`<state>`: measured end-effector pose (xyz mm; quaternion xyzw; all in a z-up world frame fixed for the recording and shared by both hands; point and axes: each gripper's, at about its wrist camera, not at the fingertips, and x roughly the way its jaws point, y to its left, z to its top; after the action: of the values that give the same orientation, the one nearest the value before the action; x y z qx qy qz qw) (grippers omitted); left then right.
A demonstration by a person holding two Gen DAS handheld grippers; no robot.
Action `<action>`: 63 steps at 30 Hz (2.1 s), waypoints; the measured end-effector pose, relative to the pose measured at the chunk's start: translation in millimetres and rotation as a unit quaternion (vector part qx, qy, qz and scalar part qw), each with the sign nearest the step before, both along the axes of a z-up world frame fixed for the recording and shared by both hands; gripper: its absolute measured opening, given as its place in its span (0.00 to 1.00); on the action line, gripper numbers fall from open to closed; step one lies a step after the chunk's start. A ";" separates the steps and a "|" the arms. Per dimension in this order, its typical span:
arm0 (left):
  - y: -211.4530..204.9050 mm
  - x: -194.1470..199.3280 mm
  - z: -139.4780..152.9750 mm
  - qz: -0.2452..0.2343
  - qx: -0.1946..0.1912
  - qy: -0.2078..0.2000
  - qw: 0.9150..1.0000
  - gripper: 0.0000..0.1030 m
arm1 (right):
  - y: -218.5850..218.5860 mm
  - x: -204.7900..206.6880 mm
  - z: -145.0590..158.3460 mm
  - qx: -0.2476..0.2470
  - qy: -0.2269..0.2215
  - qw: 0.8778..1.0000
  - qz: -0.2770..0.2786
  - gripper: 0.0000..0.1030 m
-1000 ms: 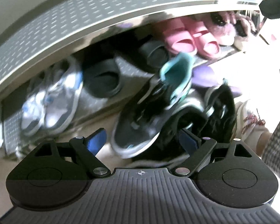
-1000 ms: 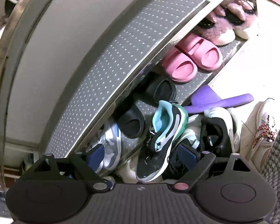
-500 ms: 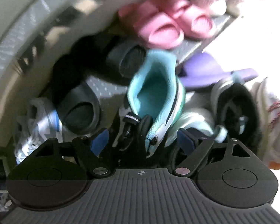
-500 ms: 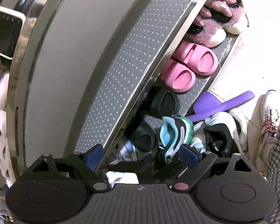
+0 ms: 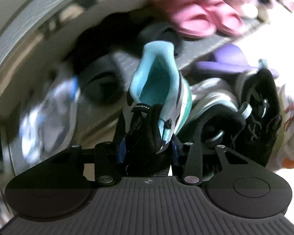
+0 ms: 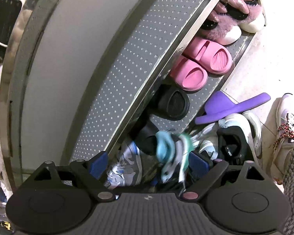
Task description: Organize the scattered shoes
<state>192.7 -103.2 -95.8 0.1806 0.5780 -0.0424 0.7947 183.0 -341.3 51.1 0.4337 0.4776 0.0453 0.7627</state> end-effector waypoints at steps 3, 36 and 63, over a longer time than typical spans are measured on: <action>32.3 -14.6 8.0 0.042 0.021 0.011 0.999 0.58 | 12.4 0.1 -0.9 -0.003 -0.003 1.000 0.018 0.89; 257.6 -131.0 96.0 0.225 -0.123 -0.022 0.966 0.91 | 251.1 16.0 -190.8 -0.147 0.129 0.949 0.248 0.68; 305.6 -131.1 104.1 0.293 -0.140 -0.017 0.946 0.92 | 407.7 76.2 -259.0 -0.299 0.099 0.904 0.288 0.17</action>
<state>61.5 202.5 8.3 -0.1093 0.5804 0.1147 0.7988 259.2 66.4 -208.0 0.0309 0.6457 0.0743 0.7594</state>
